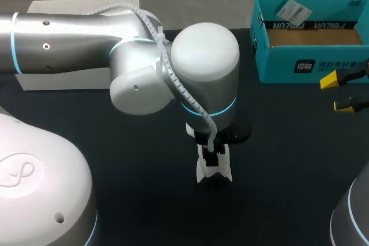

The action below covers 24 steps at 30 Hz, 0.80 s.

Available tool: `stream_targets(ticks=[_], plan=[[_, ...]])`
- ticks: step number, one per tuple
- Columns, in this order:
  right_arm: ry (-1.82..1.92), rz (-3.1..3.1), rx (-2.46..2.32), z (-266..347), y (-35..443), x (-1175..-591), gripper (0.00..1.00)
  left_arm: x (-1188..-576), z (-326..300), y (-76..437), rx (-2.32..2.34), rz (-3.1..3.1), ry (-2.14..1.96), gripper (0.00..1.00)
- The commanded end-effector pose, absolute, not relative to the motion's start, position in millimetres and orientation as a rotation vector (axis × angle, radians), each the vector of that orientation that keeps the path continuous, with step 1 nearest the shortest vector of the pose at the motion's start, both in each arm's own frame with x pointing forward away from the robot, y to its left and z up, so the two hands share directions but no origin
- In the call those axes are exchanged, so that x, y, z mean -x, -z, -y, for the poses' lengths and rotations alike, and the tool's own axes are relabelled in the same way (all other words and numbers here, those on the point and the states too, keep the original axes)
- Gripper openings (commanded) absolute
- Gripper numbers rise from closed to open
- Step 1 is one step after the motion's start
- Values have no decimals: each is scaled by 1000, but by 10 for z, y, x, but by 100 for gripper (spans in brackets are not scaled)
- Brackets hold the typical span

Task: Take the shoe out of the shoebox, open the shoe tongue, remove and reinsert the insole, then place the shoe into the shoebox

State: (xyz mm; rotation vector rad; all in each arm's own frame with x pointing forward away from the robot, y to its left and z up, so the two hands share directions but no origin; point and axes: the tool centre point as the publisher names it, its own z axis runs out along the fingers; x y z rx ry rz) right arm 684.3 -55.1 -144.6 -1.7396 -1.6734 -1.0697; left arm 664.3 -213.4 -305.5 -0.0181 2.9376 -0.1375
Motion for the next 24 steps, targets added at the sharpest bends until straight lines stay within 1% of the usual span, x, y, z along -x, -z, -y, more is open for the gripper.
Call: stream_targets(ticks=[1,11,24], plan=[[1069,1673,1743,547,1448,-6832,100,-6651,2240,3218,28,-2925,123,100],[1069,1673,1743,547,1448,-6832,100,-6577,2360,3538,103,-2949,169,100],[1069,1673,1743,547,1448,-6832,100,-6522,2402,3859,149,-2972,127,100]])
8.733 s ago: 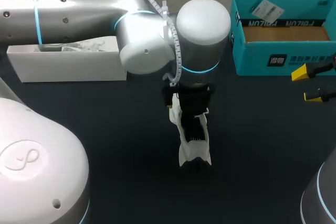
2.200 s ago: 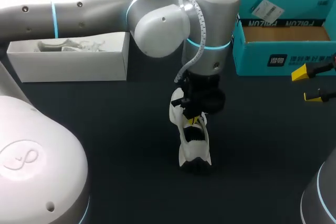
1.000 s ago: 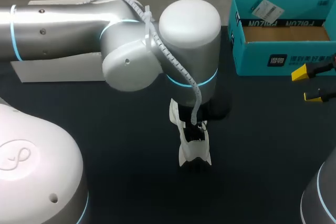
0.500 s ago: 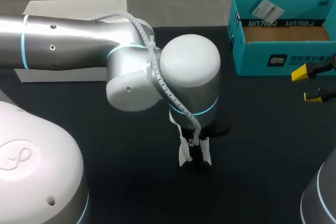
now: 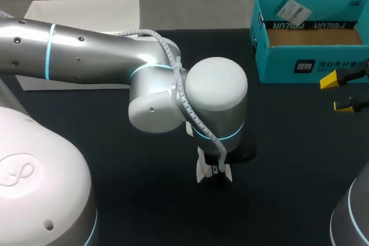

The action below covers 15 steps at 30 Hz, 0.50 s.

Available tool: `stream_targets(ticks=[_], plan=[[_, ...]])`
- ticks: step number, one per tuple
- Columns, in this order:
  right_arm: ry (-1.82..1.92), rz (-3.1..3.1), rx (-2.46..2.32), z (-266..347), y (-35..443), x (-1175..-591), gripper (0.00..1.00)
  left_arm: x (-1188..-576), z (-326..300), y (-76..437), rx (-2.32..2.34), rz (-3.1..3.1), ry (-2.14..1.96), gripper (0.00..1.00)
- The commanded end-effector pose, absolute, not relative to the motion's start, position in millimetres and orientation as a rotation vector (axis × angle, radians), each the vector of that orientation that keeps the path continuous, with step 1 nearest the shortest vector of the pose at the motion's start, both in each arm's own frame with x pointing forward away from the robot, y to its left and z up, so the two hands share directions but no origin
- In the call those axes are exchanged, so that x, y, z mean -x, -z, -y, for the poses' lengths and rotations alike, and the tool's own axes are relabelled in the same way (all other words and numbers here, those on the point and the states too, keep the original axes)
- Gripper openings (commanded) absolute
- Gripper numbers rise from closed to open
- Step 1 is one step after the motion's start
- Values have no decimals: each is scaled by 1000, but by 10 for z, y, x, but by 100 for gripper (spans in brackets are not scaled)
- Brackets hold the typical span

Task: Take the shoe out of the shoebox, open the shoe tongue, remove and reinsert the insole, then place the shoe into the shoebox

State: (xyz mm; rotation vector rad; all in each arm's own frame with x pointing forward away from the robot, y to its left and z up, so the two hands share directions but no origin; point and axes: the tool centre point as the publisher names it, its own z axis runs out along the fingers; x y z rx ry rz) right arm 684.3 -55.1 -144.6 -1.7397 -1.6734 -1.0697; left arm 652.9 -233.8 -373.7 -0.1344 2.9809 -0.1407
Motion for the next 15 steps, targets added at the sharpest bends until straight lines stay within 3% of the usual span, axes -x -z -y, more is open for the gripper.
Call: stream_targets(ticks=[1,4,7,8,11,12,15], plan=[[1069,1673,1743,547,1448,-6832,100,-6520,2403,3889,155,-2972,127,100],[1069,1673,1743,547,1448,-6832,100,-6498,2399,3948,167,-2985,125,98],[1069,1673,1743,547,1448,-6832,100,-6476,2380,3981,179,-2996,114,88],[1069,1673,1743,547,1448,-6832,100,-6474,2369,3988,191,-2998,110,66],[1069,1673,1743,547,1448,-6832,100,-6470,2350,3997,205,-3002,91,38],[1069,1673,1743,547,1448,-6832,100,-6469,2346,4003,208,-3006,84,36],[1069,1673,1743,547,1448,-6832,100,-6474,2340,4039,217,-3032,76,1]])
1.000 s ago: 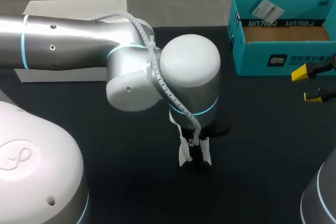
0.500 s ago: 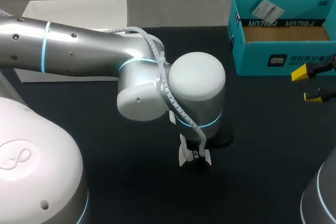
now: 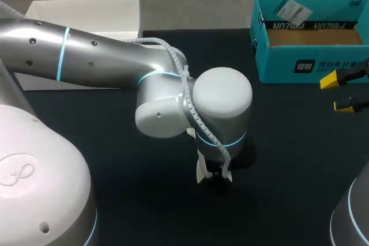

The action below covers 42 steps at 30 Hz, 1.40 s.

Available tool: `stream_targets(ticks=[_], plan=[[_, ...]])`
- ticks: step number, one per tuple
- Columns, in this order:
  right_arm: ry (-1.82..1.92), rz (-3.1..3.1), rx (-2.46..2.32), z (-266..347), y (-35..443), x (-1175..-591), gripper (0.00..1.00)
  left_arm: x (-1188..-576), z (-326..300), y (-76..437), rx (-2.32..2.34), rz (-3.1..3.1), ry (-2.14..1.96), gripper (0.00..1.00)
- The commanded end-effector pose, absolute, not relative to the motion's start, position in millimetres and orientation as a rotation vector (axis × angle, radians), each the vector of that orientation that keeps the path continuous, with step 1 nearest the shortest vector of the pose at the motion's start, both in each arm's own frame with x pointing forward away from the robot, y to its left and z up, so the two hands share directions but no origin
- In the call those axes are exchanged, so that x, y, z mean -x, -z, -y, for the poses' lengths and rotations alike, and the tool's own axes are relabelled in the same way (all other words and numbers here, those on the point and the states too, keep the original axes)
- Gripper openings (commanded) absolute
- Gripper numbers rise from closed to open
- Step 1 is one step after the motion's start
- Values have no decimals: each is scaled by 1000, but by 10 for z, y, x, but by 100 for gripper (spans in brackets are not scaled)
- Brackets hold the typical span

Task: Take the shoe out of the shoebox, open the shoe tongue, remove and reinsert the insole, then place the shoe into the shoebox

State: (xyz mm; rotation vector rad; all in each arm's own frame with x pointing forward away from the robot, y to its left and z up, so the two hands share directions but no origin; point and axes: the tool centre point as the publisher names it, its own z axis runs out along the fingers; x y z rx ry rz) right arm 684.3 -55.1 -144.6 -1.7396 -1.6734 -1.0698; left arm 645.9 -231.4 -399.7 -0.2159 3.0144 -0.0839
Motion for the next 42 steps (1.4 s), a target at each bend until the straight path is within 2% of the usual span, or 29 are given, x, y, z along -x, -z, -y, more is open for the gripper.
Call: stream_targets(ticks=[1,12,18,30,42], plan=[[1069,1673,1743,547,1448,-6832,100,-6476,2341,4050,219,-3037,75,0],[1069,1673,1743,547,1448,-6832,100,-6430,2334,3946,228,-3092,161,0],[1069,1673,1743,547,1448,-6832,100,-6398,2336,3716,154,-3144,219,0],[1069,1673,1743,547,1448,-6832,100,-6487,2254,2714,-45,-3196,250,0],[1069,1673,1743,547,1448,-6832,100,-6587,2222,1877,0,-3172,280,0]])
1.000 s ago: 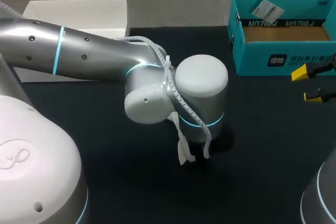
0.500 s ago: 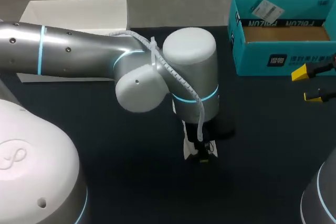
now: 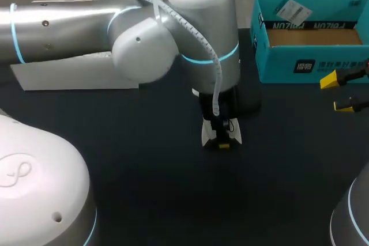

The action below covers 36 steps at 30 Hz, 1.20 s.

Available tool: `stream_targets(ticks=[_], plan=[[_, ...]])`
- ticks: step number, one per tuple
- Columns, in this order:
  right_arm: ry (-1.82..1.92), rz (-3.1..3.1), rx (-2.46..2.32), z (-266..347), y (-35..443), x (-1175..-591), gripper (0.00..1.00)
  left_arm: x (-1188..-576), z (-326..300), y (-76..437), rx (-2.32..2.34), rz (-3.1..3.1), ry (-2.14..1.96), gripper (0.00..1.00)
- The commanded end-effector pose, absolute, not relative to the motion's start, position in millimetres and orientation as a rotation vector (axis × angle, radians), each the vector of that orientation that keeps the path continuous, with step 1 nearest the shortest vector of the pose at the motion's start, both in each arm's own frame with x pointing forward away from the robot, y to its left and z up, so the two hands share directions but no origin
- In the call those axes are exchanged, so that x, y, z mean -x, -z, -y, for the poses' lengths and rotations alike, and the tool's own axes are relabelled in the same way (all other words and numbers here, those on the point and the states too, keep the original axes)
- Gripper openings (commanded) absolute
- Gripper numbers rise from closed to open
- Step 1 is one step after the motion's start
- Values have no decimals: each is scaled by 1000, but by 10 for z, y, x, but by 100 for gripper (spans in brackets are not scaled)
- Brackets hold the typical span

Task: Take the shoe out of the shoebox, open the shoe tongue, remove and reinsert the insole, then place the shoe into the shoebox

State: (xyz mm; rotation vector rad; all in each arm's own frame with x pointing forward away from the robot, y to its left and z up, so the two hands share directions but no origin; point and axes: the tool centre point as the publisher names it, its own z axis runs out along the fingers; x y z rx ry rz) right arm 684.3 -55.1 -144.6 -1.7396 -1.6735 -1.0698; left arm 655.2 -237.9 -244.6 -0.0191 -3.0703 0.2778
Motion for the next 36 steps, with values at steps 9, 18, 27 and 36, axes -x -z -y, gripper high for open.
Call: stream_targets(ticks=[9,18,27,36], plan=[[1069,1673,1743,547,1448,-6832,100,-6713,2215,1464,-19,3115,-284,0],[1069,1673,1743,547,1448,-6832,100,-6713,2215,1464,-19,3115,-284,0],[1069,1673,1743,547,1448,-6832,100,-6713,2215,1464,-19,3115,-284,0],[1069,1673,1743,547,1448,-6832,100,-6713,2215,1464,-19,3115,-284,0]])
